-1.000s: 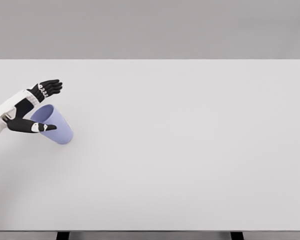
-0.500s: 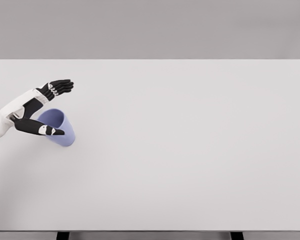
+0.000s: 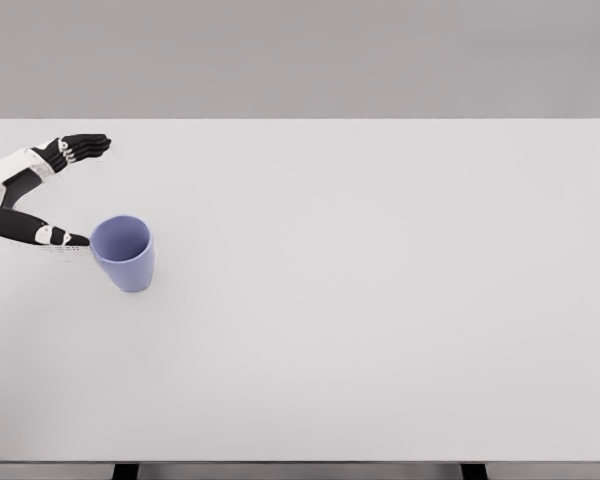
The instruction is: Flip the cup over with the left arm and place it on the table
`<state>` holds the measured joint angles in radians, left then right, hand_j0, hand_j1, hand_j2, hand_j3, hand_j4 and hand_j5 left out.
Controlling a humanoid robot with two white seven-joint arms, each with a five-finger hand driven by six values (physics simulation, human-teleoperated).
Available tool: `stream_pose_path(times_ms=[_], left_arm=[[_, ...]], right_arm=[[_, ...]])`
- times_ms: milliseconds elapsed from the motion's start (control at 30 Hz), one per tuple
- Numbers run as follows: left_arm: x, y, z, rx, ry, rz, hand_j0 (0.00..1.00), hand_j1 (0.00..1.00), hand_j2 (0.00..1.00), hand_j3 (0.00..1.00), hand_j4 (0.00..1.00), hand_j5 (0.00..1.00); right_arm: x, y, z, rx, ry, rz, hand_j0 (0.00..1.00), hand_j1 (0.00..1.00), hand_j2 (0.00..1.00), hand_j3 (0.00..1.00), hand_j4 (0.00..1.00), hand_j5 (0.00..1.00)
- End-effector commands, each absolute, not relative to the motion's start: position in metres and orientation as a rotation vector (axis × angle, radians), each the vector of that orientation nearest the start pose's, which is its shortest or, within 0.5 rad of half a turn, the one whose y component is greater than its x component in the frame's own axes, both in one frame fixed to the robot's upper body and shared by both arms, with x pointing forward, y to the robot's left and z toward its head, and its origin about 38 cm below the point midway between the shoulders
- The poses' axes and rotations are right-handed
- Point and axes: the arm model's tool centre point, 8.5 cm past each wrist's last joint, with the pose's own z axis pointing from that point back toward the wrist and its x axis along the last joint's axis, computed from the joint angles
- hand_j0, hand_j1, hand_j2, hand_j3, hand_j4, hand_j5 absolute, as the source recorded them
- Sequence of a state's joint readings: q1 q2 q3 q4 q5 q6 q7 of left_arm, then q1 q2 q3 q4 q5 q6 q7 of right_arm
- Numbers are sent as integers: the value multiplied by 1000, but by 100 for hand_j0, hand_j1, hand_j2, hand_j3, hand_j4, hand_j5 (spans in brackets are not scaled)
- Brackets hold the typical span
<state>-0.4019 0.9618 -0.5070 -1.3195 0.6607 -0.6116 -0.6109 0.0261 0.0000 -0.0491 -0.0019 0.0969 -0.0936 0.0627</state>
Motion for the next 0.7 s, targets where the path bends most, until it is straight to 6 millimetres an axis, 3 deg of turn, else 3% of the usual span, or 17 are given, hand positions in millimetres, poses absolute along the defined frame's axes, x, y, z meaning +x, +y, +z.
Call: stream_pose_path(times_ms=[0, 67, 200, 333, 533, 667], left_arm=[[401, 412, 193, -117, -1631, -1216, 100, 100, 100, 100, 100, 100], [420, 397, 202, -75, -1653, -1283, 100, 100, 100, 100, 100, 100], [448, 394, 206, -19, -1651, -1281, 100, 100, 100, 100, 100, 100], [458, 398, 219, 11, -1661, -1280, 100, 100, 100, 100, 100, 100], [475, 374, 219, 0, -1673, -1310, 100, 100, 100, 100, 100, 100], [485, 342, 216, -21, -1673, -1386, 100, 100, 100, 100, 100, 100]], right_arm=[[-6, -266, -262, -22, -67, 54, 100, 100, 100, 100, 100, 100], [-7, -266, -262, -22, -65, 53, 100, 100, 100, 100, 100, 100], [-7, -266, -262, -22, -65, 53, 100, 100, 100, 100, 100, 100], [-6, -266, -262, -22, -67, 53, 100, 100, 100, 100, 100, 100], [-7, -266, -262, -22, -65, 53, 100, 100, 100, 100, 100, 100], [-7, -266, -262, -22, -65, 53, 100, 100, 100, 100, 100, 100]])
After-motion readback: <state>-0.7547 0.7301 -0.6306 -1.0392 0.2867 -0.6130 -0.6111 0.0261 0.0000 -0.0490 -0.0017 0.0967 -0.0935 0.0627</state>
